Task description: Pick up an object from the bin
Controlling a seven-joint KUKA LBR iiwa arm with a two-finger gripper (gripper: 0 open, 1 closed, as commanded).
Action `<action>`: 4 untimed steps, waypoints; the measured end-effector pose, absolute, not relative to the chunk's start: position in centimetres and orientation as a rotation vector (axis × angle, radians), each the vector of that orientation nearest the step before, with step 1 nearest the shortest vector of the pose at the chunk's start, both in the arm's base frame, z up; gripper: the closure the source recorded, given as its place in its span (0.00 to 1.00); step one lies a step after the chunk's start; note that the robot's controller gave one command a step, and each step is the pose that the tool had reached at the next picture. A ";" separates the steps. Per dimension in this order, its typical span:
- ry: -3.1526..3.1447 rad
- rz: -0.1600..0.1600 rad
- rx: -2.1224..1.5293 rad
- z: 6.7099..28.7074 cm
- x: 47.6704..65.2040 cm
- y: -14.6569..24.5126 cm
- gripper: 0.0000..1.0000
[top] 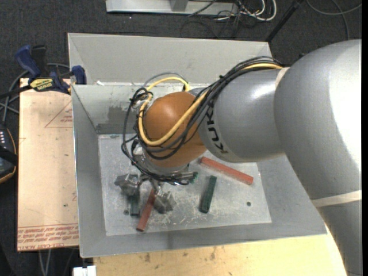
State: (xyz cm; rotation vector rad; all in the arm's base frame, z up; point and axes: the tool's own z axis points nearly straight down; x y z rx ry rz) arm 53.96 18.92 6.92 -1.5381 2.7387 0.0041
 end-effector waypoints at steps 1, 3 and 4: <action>2.738 0.002 -1.533 7.2 54.2 18.9 1.00; 2.639 0.006 -1.706 15.0 62.8 21.7 1.00; 2.753 -0.003 -1.487 33.5 58.1 17.5 1.00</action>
Offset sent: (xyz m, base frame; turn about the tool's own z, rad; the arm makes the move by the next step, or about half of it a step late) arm 0.0000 0.0000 0.0000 0.0000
